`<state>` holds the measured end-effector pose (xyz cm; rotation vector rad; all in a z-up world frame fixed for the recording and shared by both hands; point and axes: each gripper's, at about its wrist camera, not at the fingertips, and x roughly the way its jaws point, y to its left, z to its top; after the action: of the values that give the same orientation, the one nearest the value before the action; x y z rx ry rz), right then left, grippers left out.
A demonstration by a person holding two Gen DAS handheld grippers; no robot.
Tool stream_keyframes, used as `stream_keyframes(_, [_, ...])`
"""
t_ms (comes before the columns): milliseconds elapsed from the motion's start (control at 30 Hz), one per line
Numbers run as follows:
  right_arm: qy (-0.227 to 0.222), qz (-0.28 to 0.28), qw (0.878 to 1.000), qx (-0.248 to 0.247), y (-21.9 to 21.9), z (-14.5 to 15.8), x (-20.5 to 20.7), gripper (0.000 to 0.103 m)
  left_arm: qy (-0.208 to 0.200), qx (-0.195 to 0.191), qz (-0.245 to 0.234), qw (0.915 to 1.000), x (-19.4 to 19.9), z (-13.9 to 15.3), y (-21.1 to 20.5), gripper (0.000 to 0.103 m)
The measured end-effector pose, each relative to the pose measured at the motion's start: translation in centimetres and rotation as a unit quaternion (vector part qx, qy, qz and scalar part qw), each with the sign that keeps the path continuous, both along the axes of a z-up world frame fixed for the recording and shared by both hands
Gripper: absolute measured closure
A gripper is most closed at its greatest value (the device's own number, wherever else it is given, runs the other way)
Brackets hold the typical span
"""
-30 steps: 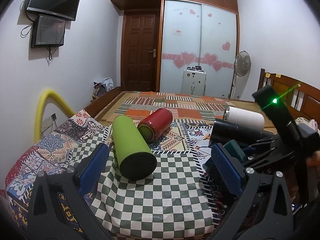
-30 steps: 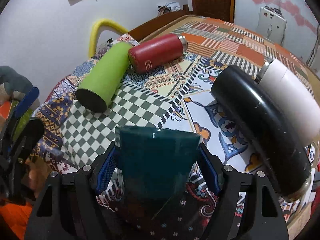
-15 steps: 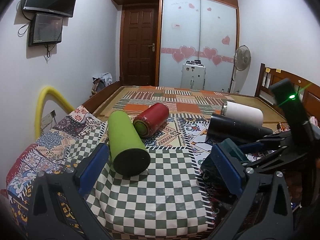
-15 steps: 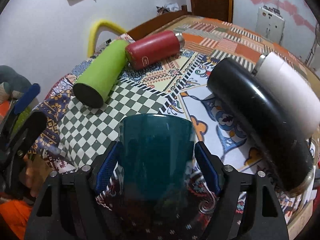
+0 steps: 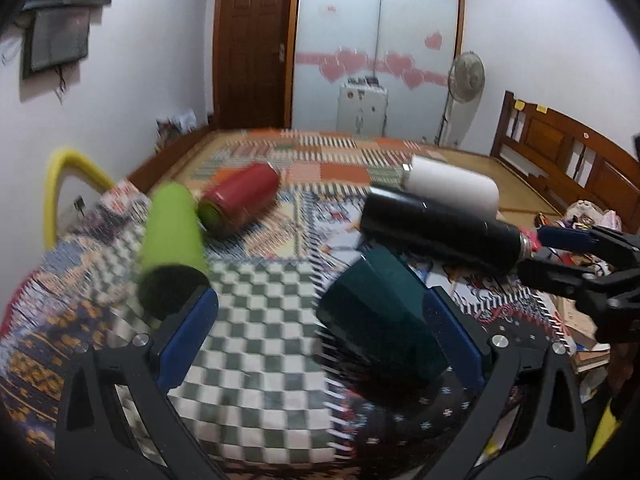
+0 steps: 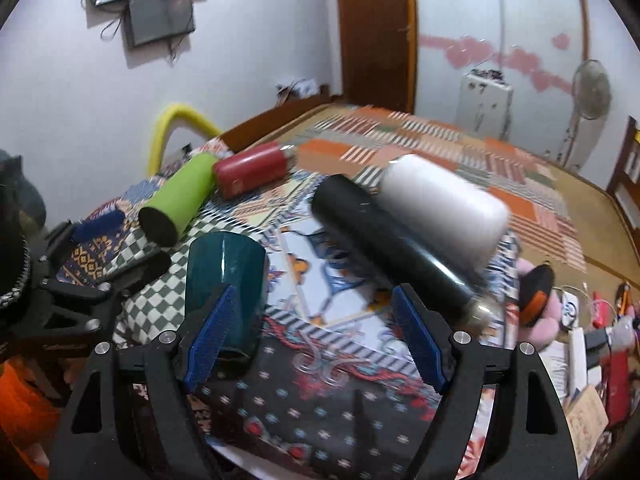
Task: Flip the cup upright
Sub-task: 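Lift the teal mug with the right gripper and carry it toward the left gripper, then grasp the teal mug with the left gripper while the right gripper releases it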
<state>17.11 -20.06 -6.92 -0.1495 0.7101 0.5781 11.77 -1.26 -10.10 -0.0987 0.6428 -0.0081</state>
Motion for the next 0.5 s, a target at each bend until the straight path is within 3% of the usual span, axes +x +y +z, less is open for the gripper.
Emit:
stream_keyframes(133, [-0.018,-0.020,1.000,0.014,-2.0,-0.3,-0.5,0.025,0.049,-0.030,-0.003,0.9983,2.1,-1.4,-1.1,0.000])
stream_keyframes(233, [-0.018,-0.028,0.999,0.029,-3.1,-0.5,-0.6,0.024,0.062,-0.042,-0.005,0.9972,2.9,-2.1,-1.9,0.000])
stream_keyframes(500, [-0.005,-0.033,0.998,0.047,-4.5,-1.8,-0.2,0.022,0.067,-0.004,-0.020,0.9975,4.2,-3.5,-3.5,0.006])
